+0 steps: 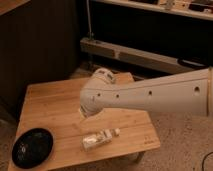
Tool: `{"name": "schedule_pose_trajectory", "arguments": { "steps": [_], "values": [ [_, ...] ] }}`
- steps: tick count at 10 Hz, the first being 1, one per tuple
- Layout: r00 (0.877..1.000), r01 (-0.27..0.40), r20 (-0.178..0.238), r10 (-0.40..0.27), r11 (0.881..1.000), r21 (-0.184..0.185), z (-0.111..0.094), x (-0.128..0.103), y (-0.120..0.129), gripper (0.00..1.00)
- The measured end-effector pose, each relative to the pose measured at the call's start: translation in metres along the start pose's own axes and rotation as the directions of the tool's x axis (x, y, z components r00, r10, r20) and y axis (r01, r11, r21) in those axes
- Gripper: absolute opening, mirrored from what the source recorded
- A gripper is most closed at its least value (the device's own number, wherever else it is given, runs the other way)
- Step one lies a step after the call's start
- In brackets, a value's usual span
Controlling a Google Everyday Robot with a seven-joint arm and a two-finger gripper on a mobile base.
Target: Place the bottle in the ceramic bowl
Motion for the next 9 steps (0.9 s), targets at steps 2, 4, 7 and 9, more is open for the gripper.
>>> {"name": "schedule_pose_trajectory", "arguments": {
  "steps": [2,4,7,9],
  "values": [
    [0.993,0.085,0.081,-0.082,0.996,-0.030,0.000,-0.014,-0.006,0.65],
    [0.953,0.245,0.188,-0.237,0.969,-0.021,-0.001,-0.037,-0.029,0.65],
    [0.870,0.425,0.291,-0.397,0.905,-0.036,-0.004,-0.058,-0.056,0.65],
    [0.786,0.560,0.345,-0.513,0.827,-0.046,-0.016,-0.056,-0.057,0.65]
  ]
}}
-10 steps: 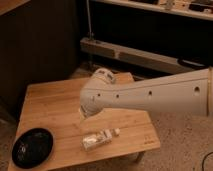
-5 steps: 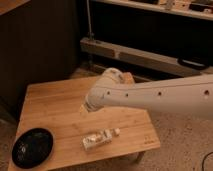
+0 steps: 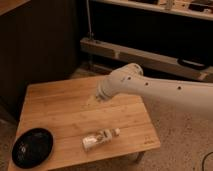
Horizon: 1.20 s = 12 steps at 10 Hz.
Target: Place the bottle in the ceramic bowl
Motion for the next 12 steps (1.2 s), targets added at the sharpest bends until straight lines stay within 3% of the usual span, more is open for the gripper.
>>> {"name": "schedule_pose_trajectory", "arguments": {
  "steps": [1,3,5,9,10,12],
  "values": [
    [0.997,0.069,0.022,-0.068,0.997,-0.034,-0.009,0.000,0.006,0.65],
    [0.992,0.121,0.025,-0.120,0.992,-0.039,-0.021,0.008,0.010,0.65],
    [0.987,0.160,0.003,-0.160,0.986,-0.038,-0.023,0.011,0.015,0.65],
    [0.984,0.179,-0.006,-0.180,0.982,-0.058,0.008,0.030,0.030,0.65],
    [0.984,0.175,-0.003,-0.176,0.981,-0.083,0.026,0.040,0.037,0.65],
    [0.982,0.186,0.003,-0.187,0.975,-0.119,0.042,0.047,0.049,0.65]
  ]
}}
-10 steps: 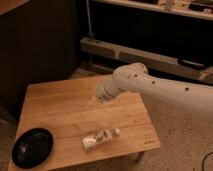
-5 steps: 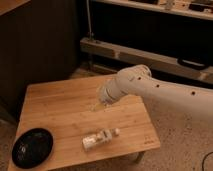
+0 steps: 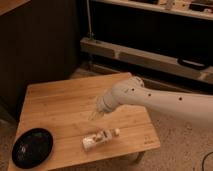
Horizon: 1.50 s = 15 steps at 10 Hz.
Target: Place the bottle in the ceramic bowl
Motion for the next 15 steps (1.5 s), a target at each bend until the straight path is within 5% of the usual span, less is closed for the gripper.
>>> {"name": "schedule_pose_trajectory", "arguments": {
  "steps": [7,11,15],
  "values": [
    [0.993,0.044,-0.101,-0.056,0.993,-0.113,-0.013,0.038,0.052,0.65],
    [0.985,0.007,-0.170,-0.033,0.989,-0.148,0.032,0.051,0.061,0.65],
    [0.987,-0.078,-0.148,0.058,0.988,-0.131,0.067,0.059,0.063,0.65]
  ]
}}
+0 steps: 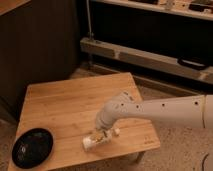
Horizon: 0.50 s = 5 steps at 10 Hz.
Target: Place the bottle in the ceramic bowl
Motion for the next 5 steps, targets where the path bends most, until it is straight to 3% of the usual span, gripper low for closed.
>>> {"name": "schedule_pose_trajectory", "arguments": {
  "steps": [2,5],
  "values": [
    [1.000,-0.024,0.010,0.024,1.000,-0.003,0.004,0.005,0.003,0.65],
    [0.998,-0.062,0.019,0.062,0.998,-0.010,-0.007,0.029,0.017,0.65]
  ]
}}
